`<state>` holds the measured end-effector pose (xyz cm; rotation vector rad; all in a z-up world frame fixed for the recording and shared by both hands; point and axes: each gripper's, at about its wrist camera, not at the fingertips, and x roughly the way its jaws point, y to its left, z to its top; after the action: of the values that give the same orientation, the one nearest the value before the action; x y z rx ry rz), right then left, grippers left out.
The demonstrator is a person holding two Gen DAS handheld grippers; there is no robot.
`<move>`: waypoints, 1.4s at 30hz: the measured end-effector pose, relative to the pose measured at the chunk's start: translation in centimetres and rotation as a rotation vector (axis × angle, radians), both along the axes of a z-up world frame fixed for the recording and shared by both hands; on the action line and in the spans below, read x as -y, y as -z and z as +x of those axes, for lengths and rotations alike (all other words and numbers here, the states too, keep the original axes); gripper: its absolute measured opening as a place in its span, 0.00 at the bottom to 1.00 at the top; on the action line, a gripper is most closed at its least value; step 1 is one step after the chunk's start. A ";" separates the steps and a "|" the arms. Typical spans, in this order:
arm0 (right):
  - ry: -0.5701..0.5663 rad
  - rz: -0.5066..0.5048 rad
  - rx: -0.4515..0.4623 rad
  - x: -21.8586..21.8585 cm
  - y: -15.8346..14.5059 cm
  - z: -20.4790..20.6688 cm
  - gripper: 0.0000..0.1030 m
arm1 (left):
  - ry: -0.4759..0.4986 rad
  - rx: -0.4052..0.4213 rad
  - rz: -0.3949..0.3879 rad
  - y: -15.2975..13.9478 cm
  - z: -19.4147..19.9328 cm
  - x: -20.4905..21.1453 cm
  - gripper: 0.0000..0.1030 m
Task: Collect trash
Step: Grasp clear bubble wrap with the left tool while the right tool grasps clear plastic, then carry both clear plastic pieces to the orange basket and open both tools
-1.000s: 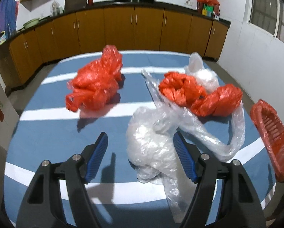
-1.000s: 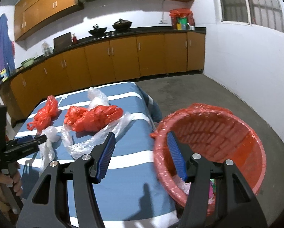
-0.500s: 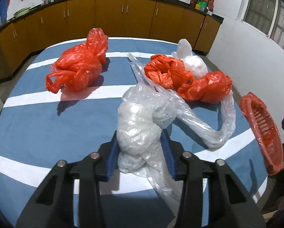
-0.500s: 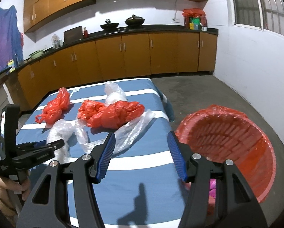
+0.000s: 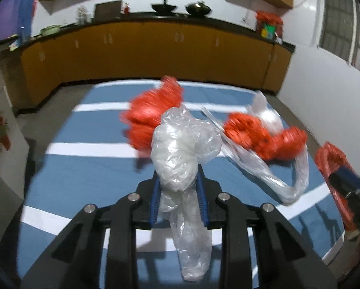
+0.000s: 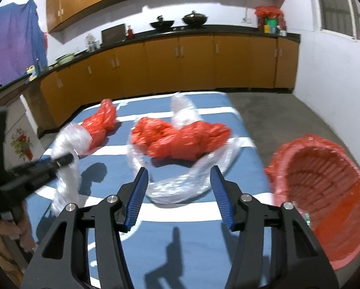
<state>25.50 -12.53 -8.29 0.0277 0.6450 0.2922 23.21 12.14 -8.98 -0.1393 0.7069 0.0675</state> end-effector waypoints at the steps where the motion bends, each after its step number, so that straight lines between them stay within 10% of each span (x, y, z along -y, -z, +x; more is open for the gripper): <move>1: -0.014 -0.003 -0.011 -0.6 0.4 0.3 0.49 | -0.018 0.012 -0.005 -0.5 -0.3 -0.8 0.27; 12: -0.082 -0.116 -0.116 -4.9 4.0 2.6 0.42 | -0.100 0.073 -0.035 -2.7 -2.7 -5.8 0.27; 20: -0.074 -0.145 -0.196 -4.4 5.3 3.7 0.15 | -0.107 0.066 -0.052 -2.5 -3.1 -6.2 0.27; 42: 0.003 -0.013 -0.079 3.5 -1.2 -3.6 0.08 | 0.032 0.115 -0.078 -4.3 -3.9 -0.9 0.27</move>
<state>21.91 -16.08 -7.07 0.0283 0.7253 0.2850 19.36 13.00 -4.72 -0.2053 0.5969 0.0007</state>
